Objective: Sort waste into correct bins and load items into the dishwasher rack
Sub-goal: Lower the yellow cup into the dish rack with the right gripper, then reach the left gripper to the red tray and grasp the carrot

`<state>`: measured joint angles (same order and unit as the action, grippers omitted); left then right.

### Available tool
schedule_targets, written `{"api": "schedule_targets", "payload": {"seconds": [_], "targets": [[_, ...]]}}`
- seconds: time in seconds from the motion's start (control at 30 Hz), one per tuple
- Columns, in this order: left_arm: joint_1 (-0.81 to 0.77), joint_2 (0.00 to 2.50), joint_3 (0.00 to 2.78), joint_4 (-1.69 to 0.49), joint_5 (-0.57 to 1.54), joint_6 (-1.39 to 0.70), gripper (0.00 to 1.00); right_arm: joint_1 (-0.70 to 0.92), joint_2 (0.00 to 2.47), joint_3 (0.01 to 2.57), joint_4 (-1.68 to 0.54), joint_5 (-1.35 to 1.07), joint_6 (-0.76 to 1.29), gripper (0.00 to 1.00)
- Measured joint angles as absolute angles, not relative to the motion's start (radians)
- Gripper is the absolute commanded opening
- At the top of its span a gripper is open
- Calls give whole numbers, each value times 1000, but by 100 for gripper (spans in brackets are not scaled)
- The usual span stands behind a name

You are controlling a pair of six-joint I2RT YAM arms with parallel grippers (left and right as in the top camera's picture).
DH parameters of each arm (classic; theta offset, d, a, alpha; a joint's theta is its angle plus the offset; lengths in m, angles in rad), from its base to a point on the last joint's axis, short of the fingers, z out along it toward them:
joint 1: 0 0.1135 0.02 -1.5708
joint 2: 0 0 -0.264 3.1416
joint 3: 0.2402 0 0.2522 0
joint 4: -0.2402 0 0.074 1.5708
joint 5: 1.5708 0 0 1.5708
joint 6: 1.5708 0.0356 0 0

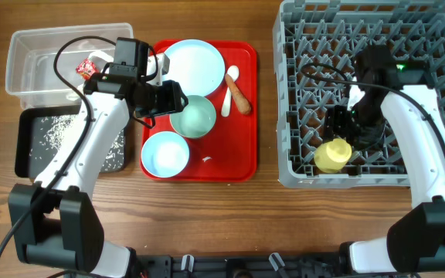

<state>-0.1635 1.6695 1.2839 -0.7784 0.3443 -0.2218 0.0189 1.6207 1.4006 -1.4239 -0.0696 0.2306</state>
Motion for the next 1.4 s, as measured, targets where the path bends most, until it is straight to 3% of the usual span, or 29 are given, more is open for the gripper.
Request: {"api": "schedule_targets", "payload": {"seconds": [0.37, 0.47, 0.63, 1.0, 1.17, 1.4], "targets": [[-163, 1670, 1284, -778, 344, -222, 55, 19, 1632, 1534, -1432, -70, 230, 72], [-167, 1670, 1284, -773, 344, -222, 49, 19, 1633, 1660, -1439, -77, 218, 75], [-218, 1670, 1290, -709, 294, -231, 48, 19, 1633, 1739, -1415, -119, 199, 78], [-505, 1777, 1611, -756, -29, -326, 70, 19, 1633, 1739, -1416, -138, 178, 81], [-529, 1966, 1683, -759, -75, -402, 78, 19, 1633, 1739, -1417, -138, 177, 82], [-549, 2120, 1679, -667, -82, -459, 77, 19, 1633, 1739, -1417, -138, 177, 82]]}}
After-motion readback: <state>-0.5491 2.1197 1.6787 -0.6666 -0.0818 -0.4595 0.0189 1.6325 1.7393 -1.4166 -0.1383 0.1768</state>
